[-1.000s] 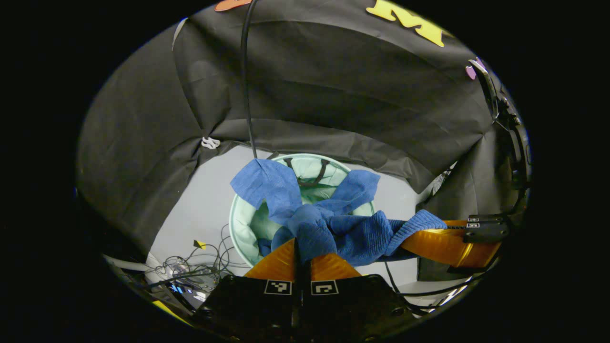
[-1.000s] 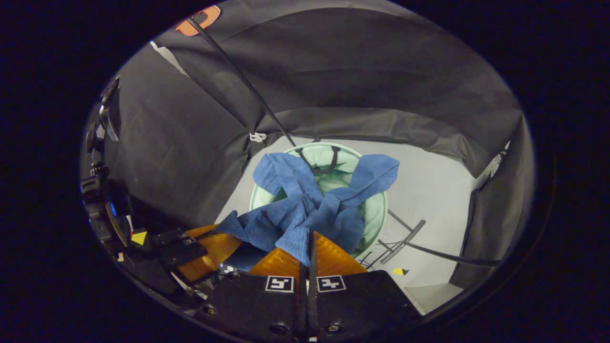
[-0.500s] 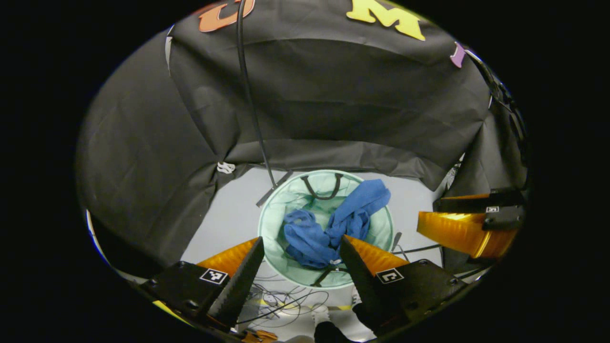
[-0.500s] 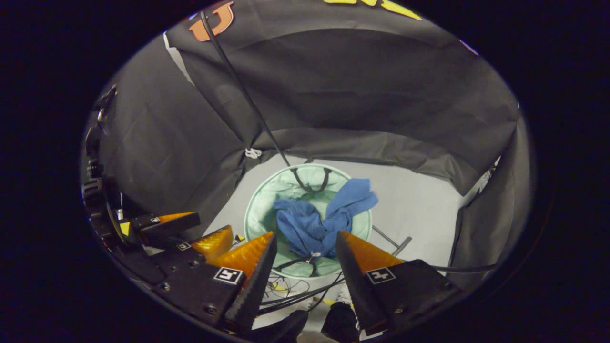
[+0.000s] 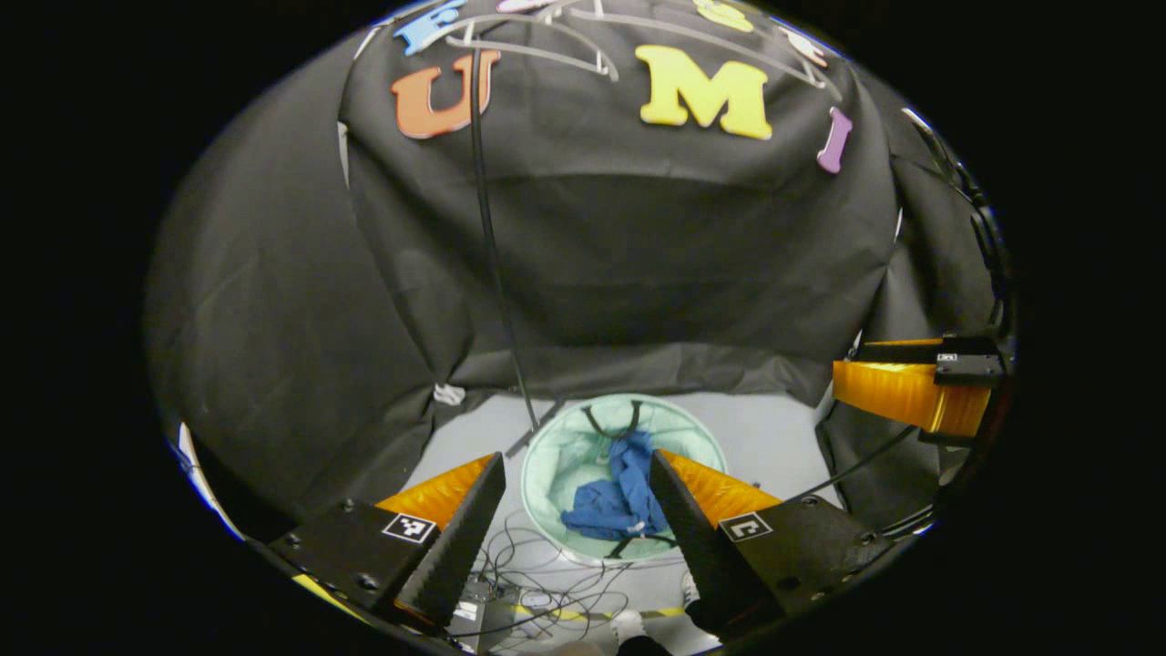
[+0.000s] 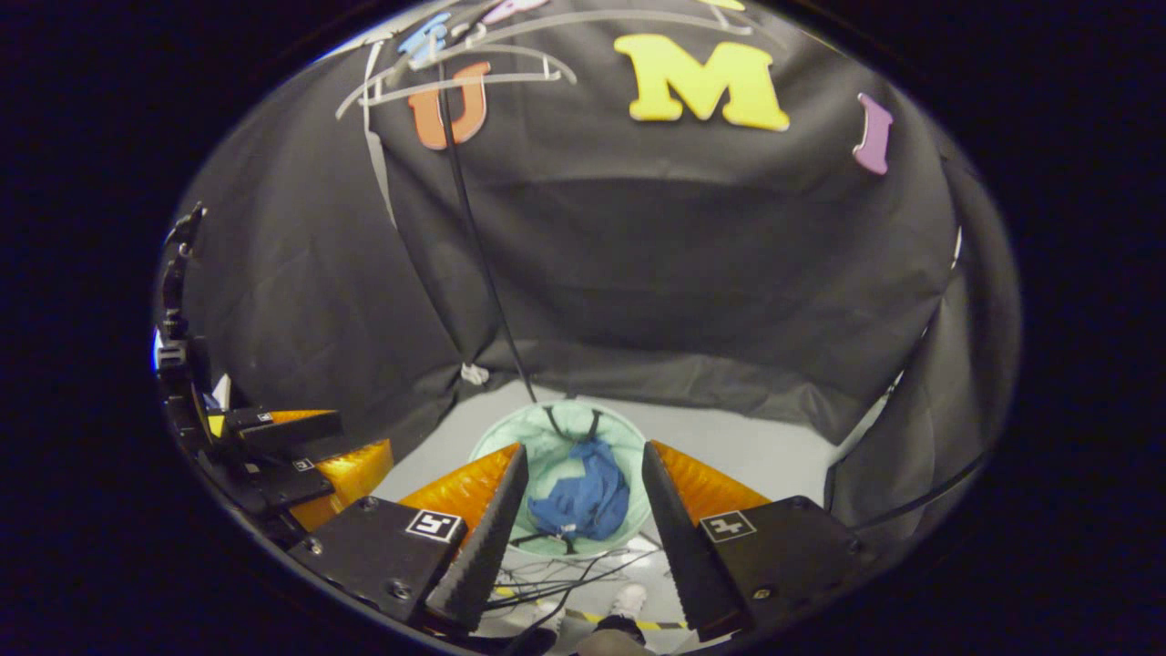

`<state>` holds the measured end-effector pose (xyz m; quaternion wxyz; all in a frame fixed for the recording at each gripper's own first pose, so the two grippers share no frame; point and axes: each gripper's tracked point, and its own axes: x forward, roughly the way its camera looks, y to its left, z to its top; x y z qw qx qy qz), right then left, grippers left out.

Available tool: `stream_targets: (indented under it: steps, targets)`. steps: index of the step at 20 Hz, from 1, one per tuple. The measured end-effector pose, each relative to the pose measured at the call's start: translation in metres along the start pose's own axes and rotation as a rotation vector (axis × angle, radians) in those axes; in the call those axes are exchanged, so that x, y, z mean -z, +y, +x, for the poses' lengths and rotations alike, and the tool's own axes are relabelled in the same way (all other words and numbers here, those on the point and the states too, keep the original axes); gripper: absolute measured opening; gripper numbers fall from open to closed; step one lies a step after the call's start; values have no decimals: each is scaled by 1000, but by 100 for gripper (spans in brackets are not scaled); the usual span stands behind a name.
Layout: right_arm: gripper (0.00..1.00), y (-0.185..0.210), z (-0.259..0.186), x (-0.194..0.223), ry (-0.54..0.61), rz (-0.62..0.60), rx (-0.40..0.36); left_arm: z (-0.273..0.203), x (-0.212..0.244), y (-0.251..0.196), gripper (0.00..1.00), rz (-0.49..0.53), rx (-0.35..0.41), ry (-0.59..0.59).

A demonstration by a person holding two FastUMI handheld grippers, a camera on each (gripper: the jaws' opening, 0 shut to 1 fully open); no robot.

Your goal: Grasp the clothes on the hanger with both hands and then place them into the laundry hamper below.

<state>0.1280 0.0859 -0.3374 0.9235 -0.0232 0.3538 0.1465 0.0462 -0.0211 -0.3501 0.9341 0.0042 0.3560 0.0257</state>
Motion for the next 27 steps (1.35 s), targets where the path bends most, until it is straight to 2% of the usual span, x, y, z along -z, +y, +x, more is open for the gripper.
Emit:
stream_targets:
  steps: [1,2,4,5,6,7,8,10,12,13,15,20,23,24,25,27]
  targets:
    - [84,1,-24,-19,-62,4,8,-17,-16,2,92,1,-4,-55]
    - [81,2,-49,-37,-119,14,18,-36,-34,4,96,7,-3,-111]
    - [90,6,-100,-62,-220,50,24,-75,-62,9,96,10,1,-205]
    - [98,3,-129,-75,-267,57,39,-93,-74,13,92,4,5,-249]
    - [99,-3,-149,-84,-314,54,61,-110,-87,16,100,-1,5,-291]
    - [99,-7,-176,-88,-364,52,80,-128,-101,17,92,-5,4,-327]
    - [99,-9,-198,-95,-406,44,96,-145,-113,20,96,-2,-3,-363]
    - [100,-11,-246,-108,-488,40,120,-180,-136,24,92,3,-27,-434]
    - [100,-14,-295,-124,-563,42,123,-209,-152,24,92,6,-52,-474]
    - [100,-18,-309,-130,-593,37,126,-227,-163,25,92,5,-64,-497]
    - [100,-23,-336,-138,-644,31,121,-258,-181,26,100,-2,-88,-556]
    - [100,-48,-379,-144,-710,26,93,-309,-184,3,100,-9,-149,-598]
    - [100,-73,-389,-136,-712,34,112,-331,-183,-6,100,5,-213,-630]
    - [100,-77,-391,-134,-708,45,101,-338,-185,-13,99,1,-215,-641]
    - [100,-80,-391,-130,-704,55,86,-343,-186,-22,94,-3,-208,-650]
    - [100,-87,-398,-129,-705,65,70,-354,-187,-35,94,-10,-205,-668]
